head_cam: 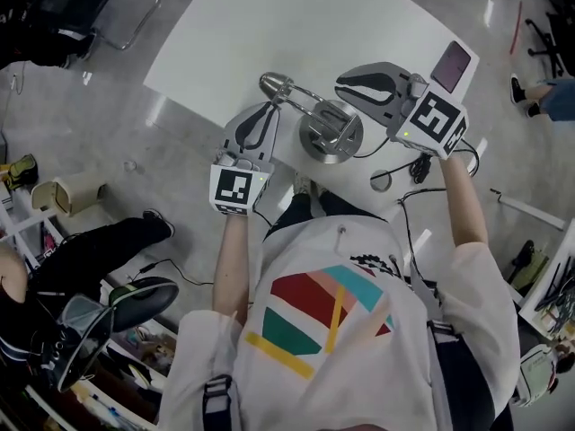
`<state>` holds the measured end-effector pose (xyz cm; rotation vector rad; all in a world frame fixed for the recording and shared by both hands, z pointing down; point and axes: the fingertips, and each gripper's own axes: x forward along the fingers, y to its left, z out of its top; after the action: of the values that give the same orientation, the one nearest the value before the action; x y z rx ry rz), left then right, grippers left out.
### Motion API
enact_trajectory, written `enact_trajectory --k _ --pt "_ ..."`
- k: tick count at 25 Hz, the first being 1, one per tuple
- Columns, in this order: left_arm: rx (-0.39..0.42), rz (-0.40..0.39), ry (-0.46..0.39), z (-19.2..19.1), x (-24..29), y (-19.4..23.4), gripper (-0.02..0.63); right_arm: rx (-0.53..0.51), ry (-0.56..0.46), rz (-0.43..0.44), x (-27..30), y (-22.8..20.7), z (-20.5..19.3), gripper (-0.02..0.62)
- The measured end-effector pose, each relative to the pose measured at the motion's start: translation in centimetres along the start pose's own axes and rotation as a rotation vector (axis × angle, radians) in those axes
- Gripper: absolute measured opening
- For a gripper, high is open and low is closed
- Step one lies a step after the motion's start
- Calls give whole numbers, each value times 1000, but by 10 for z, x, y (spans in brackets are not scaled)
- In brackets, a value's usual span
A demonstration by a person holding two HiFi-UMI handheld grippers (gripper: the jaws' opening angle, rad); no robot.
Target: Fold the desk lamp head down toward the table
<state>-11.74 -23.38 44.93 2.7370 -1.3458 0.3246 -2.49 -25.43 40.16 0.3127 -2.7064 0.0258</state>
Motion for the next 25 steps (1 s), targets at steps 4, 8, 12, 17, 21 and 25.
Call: enact_trajectory --k 4,8,12,17,21,25 --pt "-12 5 35 -5 1 1 81 -97 -25 80 27 11 -7 38" --pt "-11 11 60 -5 4 -3 81 -173 -15 98 40 11 -8 40" --pt "-13 12 84 -6 11 -10 81 -213 -46 178 44 15 -1 40" --pt "-15 21 97 -14 16 2 81 -224 -78 259 61 11 0 38" --pt "-15 17 119 -20 14 0 81 -326 -79 281 63 14 -3 38" --pt "-9 -6 147 -24 15 -7 81 -431 -10 312 63 14 -7 38"
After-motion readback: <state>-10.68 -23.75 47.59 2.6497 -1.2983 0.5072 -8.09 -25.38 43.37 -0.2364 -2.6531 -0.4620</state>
